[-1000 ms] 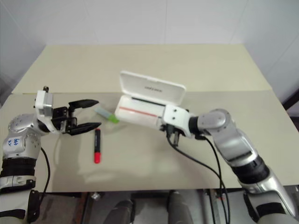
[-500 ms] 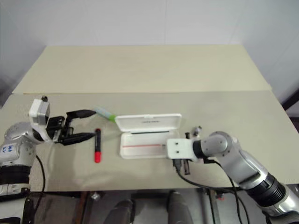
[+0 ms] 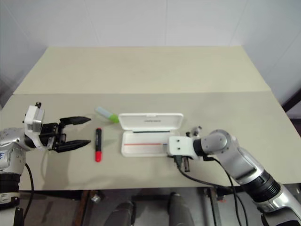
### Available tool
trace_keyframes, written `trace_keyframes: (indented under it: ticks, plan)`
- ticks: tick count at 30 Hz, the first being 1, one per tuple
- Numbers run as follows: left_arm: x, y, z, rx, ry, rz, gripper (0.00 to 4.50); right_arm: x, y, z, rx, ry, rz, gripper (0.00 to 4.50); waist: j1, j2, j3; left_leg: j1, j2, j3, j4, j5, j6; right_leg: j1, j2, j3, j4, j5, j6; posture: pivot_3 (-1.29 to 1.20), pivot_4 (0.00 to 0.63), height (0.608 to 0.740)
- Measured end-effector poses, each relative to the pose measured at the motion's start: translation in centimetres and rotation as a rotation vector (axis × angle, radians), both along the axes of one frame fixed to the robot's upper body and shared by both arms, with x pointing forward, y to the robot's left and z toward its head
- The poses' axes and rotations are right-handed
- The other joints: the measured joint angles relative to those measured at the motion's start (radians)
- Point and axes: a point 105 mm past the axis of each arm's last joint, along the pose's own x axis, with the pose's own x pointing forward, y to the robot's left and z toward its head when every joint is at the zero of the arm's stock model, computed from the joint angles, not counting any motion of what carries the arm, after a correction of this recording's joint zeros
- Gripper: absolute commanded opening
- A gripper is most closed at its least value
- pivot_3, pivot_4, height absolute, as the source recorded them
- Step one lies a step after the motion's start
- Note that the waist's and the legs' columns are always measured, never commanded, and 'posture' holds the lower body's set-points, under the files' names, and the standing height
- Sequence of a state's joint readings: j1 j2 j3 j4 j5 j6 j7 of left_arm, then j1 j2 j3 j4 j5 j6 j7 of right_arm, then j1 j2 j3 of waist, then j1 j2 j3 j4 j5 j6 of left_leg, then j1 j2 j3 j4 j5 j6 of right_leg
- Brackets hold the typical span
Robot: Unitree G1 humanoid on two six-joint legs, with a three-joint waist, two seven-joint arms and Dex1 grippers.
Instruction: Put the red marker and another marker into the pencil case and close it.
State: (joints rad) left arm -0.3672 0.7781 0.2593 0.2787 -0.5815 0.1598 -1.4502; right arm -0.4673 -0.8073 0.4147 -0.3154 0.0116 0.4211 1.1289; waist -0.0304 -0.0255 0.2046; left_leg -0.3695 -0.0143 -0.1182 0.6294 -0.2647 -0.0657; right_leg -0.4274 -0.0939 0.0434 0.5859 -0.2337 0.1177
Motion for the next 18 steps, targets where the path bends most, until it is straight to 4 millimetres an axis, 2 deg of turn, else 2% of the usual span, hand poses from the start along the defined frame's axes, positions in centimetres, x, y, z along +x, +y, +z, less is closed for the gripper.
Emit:
trace_keyframes:
  ticks: [3, 11, 12, 18]
  plan:
    - [0.1, 0.0, 0.0, -0.001, 0.0, 0.009, 4.5, 0.4, -0.2, 0.0, -0.005, -0.009, -0.018, 1.46, 0.001, 0.0, 0.0, 0.0, 0.0, 0.0, 0.0, 0.0, 0.0, 0.0, 0.0, 0.0, 0.0, 0.0, 0.0, 0.0, 0.15, 0.74]
    - [0.3, -0.4, -0.3, -0.015, 0.001, 0.017, 4.5, 0.5, -0.2, 0.8, 0.014, -0.017, -0.029, 4.31, 0.002, 0.0, 0.0, -0.001, 0.0, 0.0, -0.002, -0.001, 0.0, -0.001, 0.0, 0.0, -0.001, 0.001, 0.004, 0.0, 0.15, 0.74]
    - [0.4, -0.5, -0.3, -0.015, 0.0, 0.017, 4.5, 0.5, -0.2, 1.0, 0.026, -0.016, -0.03, 4.45, 0.002, 0.0, 0.0, -0.001, 0.0, 0.0, -0.002, -0.001, -0.001, -0.001, 0.0, 0.0, -0.001, 0.001, 0.004, 0.0, 0.15, 0.74]
    - [0.5, -1.1, 0.0, -0.016, -0.021, 0.026, 4.5, -1.0, 0.5, 2.7, 0.158, 0.042, -0.008, 4.45, 0.001, 0.0, 0.0, -0.001, 0.0, 0.0, -0.001, -0.001, 0.0, 0.0, 0.0, 0.0, -0.001, 0.0, 0.003, 0.0, 0.15, 0.74]
